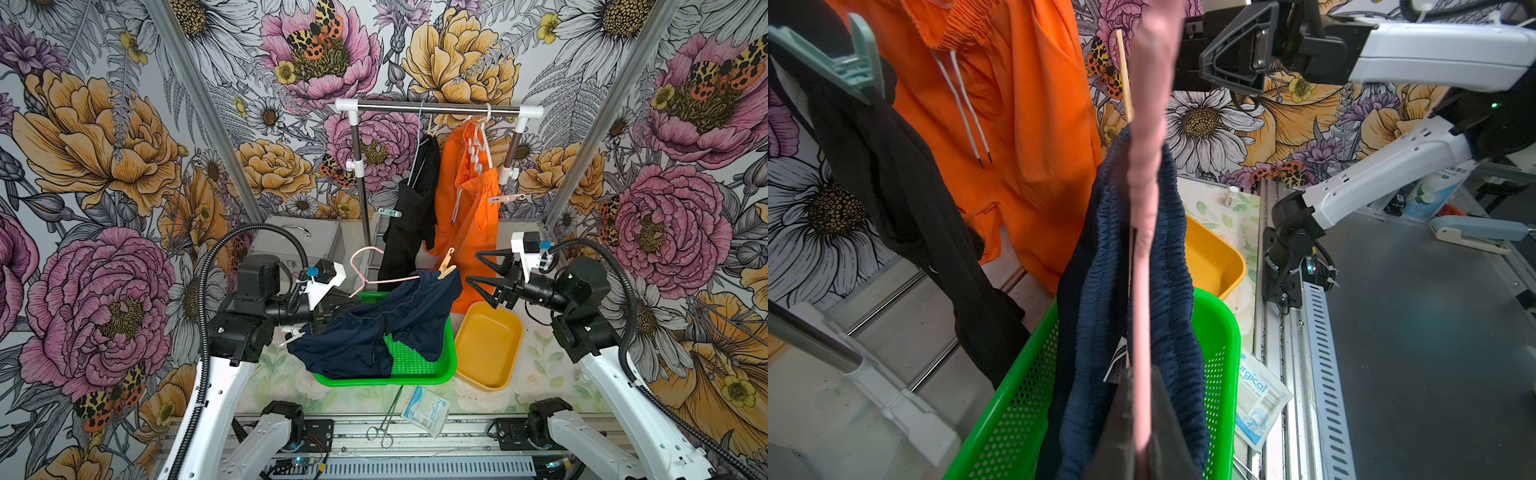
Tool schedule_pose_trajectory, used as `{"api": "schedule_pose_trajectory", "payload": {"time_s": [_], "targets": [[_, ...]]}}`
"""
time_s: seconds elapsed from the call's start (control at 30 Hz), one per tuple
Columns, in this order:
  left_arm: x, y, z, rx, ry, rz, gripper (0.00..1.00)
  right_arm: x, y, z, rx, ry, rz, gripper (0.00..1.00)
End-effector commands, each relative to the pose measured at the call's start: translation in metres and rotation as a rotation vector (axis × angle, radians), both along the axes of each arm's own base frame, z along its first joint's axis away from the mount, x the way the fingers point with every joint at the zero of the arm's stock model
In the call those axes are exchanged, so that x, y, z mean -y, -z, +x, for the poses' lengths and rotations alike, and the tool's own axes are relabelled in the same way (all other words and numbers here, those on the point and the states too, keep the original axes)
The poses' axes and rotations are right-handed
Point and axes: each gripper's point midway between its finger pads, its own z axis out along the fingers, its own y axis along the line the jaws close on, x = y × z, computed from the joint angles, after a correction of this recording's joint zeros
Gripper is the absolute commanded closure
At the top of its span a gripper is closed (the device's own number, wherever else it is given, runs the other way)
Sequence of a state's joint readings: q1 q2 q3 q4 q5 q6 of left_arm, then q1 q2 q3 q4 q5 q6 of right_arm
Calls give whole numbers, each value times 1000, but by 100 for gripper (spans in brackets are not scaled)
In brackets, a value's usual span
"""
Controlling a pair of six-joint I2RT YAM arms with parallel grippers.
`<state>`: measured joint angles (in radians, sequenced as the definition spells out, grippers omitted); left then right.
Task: Remove the clothespins securing shorts to the hanger
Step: Remove the clothespin from the hanger.
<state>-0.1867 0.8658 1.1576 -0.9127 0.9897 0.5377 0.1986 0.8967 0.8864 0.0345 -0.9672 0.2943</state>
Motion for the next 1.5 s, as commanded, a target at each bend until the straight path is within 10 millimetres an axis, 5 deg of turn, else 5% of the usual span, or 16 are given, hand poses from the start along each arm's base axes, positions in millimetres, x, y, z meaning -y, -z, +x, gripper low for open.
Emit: {"api": "schedule_pose_trajectory", "payload": {"time_s": [0.0,0.63,1.47], "targets": [[7,-15,-11,40,61,-37,100,-10,-19,-12,64,-91,4,15],[15,-12,-15,49,99,-16,100,-45,-15,-13,77,-246,-37,28],[16,-7,-12,25,88,-9,100,-49,-15,-13,74,-254,-36,74]]}}
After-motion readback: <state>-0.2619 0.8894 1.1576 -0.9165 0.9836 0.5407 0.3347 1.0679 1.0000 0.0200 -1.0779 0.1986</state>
